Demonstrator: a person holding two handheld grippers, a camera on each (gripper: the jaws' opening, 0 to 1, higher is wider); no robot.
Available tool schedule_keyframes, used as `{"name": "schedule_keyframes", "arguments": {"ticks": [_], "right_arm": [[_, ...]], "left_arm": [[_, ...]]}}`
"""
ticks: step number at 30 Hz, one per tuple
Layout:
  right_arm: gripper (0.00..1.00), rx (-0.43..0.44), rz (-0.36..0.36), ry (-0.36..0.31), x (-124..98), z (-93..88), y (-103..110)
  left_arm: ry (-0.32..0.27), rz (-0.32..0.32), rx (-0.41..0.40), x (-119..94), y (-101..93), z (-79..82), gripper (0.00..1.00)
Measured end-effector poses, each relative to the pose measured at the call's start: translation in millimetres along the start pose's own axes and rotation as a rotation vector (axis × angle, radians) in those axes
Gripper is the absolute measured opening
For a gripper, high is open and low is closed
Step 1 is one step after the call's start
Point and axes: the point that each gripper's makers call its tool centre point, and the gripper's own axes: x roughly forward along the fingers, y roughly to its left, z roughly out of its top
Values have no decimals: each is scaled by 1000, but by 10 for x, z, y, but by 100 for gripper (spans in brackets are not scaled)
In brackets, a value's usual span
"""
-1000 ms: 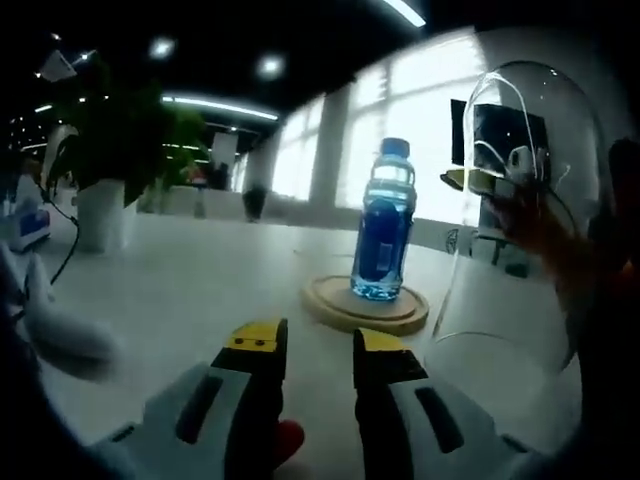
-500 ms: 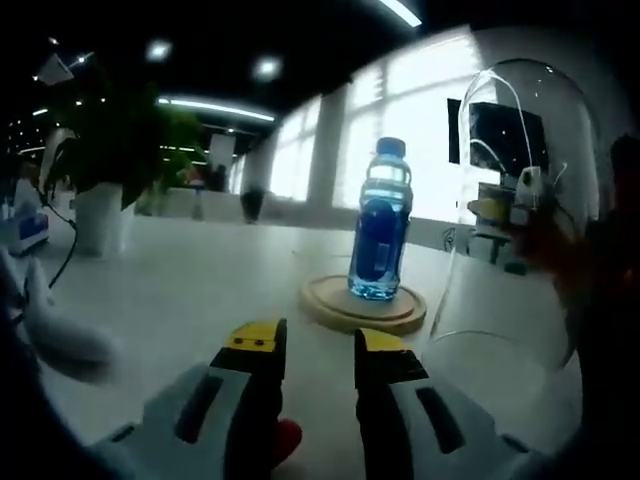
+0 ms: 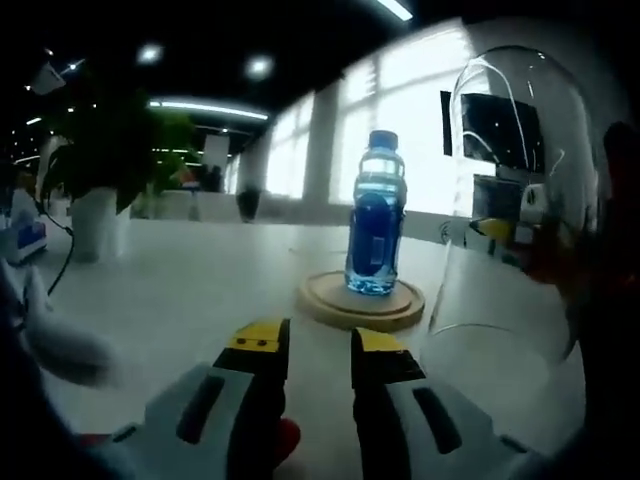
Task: Open the cover put in the Mizone put the cover back on
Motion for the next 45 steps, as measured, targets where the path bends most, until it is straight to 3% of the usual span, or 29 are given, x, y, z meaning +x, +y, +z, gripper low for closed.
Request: {"name": "schedule_keyframes", "arguments": {"ticks": [14,30,45], "right_arm": [[13,15,-14,13,-129,-258,31],[13,6,-12,86,-169,-432,70],[13,2,9,84,-184,-419,178]], "left_arm": [[-21,21,9,-10,54,39,18],[-6,9,22,3,33,6,18],[1,-5,33,7,2,-8,18]]}}
